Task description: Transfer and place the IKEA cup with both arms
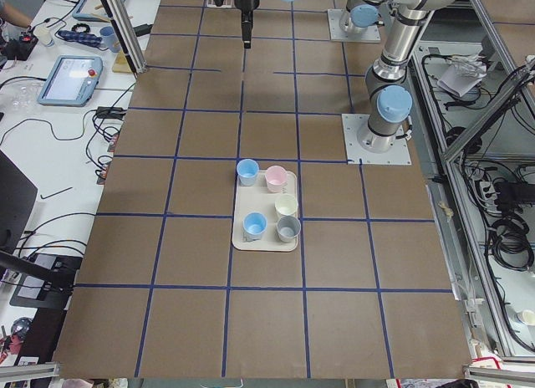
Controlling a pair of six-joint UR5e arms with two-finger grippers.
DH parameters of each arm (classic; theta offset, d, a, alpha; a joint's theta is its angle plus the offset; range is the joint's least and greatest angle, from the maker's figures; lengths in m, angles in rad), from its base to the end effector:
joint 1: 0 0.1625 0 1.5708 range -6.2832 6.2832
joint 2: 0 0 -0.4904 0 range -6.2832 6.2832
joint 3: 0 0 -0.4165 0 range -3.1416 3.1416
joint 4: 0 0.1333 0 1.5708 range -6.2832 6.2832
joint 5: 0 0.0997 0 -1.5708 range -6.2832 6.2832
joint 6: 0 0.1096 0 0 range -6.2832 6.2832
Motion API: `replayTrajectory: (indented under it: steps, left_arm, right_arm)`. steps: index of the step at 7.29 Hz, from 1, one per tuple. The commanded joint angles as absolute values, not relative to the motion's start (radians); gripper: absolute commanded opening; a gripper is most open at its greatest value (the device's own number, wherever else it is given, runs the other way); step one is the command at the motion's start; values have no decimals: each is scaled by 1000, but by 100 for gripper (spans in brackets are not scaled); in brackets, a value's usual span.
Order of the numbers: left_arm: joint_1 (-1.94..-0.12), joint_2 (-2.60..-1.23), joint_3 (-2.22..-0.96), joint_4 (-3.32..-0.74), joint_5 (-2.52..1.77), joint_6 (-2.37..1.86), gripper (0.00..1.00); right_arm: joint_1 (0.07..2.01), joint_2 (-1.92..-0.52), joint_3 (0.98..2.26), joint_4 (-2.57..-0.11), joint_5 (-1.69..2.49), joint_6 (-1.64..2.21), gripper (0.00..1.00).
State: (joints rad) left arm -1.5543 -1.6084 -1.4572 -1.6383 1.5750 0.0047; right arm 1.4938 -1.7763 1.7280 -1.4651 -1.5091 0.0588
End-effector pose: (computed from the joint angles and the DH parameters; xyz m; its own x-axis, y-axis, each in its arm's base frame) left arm -0.1240 -0.5365 0.5754 -0.9999 -0.0118 -0.0042 -0.0118 0.9999 -0.0085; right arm 0.1082 -0.4188 0.5478 -0.9886 0.1387 -0.0581 0.1351 0.9890 0.0609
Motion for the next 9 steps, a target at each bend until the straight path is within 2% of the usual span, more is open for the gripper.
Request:
replayTrajectory:
  steps: [1, 5, 7, 9]
  left_arm:
    - [-1555, -1611, -1457, -1638, 1572, 5, 100]
    - [-1555, -1606, -1466, -1637, 1572, 6, 100]
    - [-1555, -1606, -1466, -1637, 1571, 6, 100]
    - [-1557, -1606, -1468, -1634, 1569, 6, 100]
  right_arm:
    - [1493, -1773, 1727, -1468, -1517, 46, 100]
    - [1488, -1757, 1723, -1525, -1520, 40, 100]
    - [1476, -1697, 1721, -1629, -1531, -26, 100]
    - [1340, -1675, 1721, -1681, -1566, -224, 100]
